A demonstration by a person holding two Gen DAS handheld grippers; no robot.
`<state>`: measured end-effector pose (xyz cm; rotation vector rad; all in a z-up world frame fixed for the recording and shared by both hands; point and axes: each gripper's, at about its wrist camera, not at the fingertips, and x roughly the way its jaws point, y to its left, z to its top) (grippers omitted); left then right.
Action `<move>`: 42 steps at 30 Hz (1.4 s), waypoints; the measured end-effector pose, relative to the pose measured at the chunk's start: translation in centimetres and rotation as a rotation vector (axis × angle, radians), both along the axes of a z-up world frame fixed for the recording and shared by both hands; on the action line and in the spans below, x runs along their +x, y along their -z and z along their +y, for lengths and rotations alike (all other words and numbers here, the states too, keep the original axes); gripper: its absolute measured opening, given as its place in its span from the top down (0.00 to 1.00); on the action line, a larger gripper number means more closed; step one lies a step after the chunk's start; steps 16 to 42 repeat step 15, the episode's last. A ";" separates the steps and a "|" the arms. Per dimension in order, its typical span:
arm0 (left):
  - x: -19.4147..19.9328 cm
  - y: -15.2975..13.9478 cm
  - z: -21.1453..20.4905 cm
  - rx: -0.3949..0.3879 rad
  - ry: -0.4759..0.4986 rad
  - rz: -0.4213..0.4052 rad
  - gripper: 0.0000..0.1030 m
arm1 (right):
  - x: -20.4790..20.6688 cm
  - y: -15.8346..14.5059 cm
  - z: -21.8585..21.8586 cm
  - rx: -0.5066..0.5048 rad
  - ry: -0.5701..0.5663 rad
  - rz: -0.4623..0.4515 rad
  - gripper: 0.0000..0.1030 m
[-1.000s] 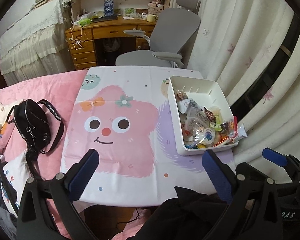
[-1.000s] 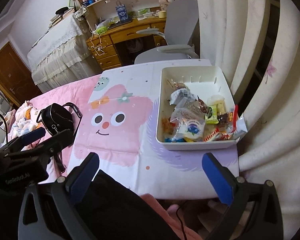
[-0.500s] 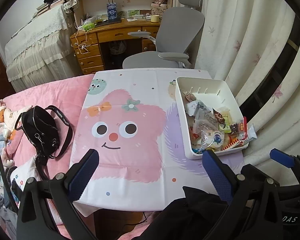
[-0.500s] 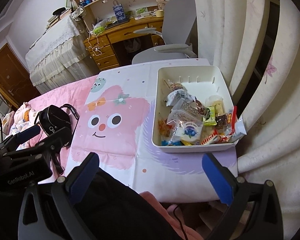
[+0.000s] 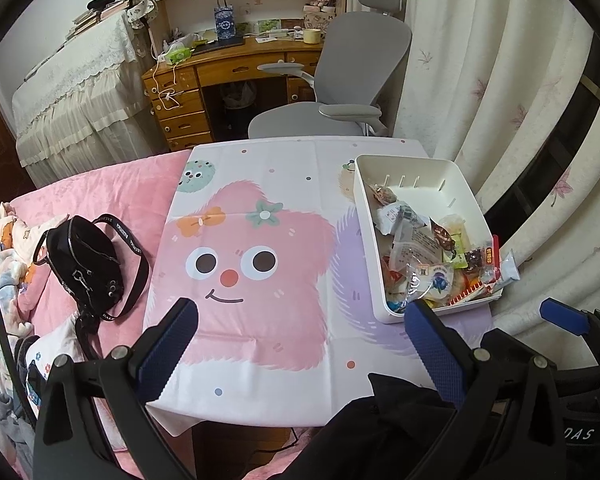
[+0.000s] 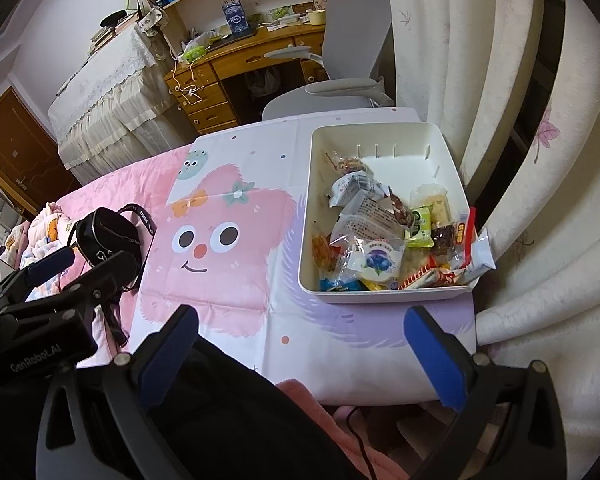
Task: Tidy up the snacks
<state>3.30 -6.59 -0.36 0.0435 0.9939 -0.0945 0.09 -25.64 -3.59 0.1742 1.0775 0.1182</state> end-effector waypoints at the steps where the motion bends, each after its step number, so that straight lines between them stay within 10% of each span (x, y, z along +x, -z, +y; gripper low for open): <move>1: 0.1 0.0 0.0 0.002 -0.002 -0.001 0.01 | 0.0 0.0 0.0 0.000 -0.001 0.001 0.00; 42: 0.9 0.0 0.0 0.013 -0.011 0.001 0.01 | 0.3 0.2 -0.1 -0.001 -0.002 0.006 0.00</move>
